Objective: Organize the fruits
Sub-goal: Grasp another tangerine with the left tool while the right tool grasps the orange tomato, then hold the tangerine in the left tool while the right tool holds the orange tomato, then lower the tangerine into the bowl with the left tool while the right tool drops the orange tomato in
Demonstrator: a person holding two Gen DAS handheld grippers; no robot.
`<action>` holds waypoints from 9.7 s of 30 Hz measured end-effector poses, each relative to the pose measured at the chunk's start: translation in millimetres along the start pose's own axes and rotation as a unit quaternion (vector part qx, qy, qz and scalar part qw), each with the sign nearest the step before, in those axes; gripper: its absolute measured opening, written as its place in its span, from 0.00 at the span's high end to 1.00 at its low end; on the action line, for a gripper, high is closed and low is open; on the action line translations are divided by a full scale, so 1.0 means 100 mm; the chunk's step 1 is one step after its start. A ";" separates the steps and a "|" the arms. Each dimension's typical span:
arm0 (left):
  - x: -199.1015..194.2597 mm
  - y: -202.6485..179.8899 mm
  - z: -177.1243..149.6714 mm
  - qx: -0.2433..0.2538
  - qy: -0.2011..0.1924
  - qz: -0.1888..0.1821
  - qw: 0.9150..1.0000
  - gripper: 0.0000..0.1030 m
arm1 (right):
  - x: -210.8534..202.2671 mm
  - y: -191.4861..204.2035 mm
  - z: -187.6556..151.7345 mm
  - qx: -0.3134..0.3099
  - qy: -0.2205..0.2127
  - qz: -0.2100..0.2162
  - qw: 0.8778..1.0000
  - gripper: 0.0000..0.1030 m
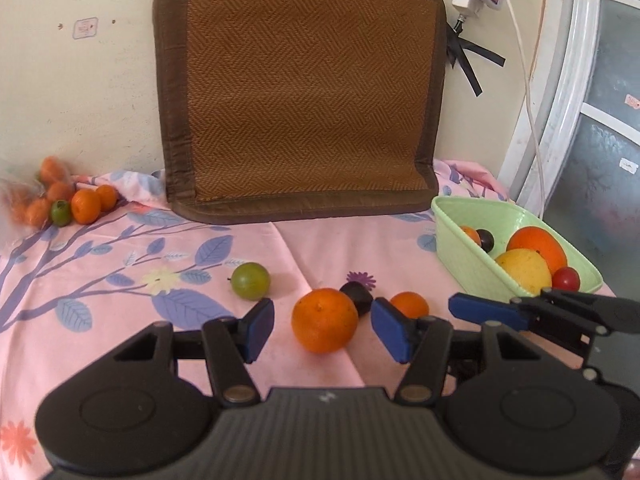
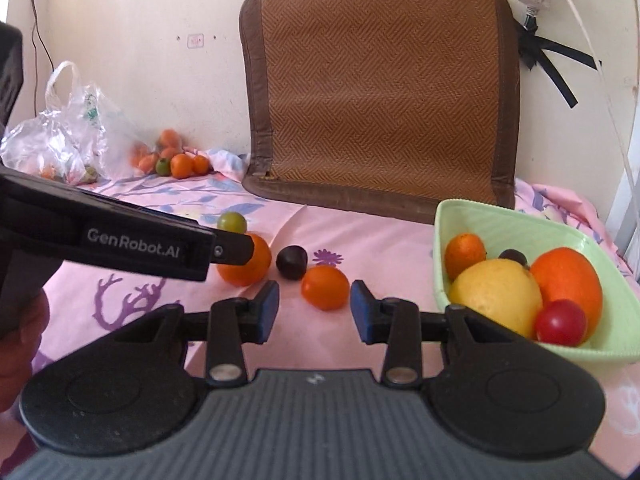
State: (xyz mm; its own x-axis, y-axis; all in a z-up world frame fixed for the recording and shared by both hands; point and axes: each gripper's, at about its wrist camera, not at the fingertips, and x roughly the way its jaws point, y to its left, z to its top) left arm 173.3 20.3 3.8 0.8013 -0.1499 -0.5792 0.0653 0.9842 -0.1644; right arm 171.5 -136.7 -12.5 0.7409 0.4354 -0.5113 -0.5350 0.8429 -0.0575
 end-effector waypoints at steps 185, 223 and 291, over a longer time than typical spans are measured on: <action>-0.57 -0.69 -0.82 0.045 -0.005 -0.013 0.999 0.49 | -1.01 -0.13 -0.77 0.076 -0.014 -0.040 0.996 0.55; -0.54 -0.69 -0.82 0.043 -0.003 -0.005 0.999 0.59 | -0.99 -0.14 -0.77 0.081 -0.008 -0.035 0.996 0.55; 0.18 -1.36 0.71 0.052 -0.051 -0.080 0.994 0.50 | -1.22 -0.95 -0.56 0.136 -0.097 -0.177 0.970 0.48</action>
State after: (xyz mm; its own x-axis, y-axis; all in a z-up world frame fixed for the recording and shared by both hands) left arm 221.6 -109.1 72.4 0.8311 -0.2998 -0.4684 0.2536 0.9539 -0.1606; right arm 109.5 -287.9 7.8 0.9349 0.1333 -0.3291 -0.1264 0.9911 0.0422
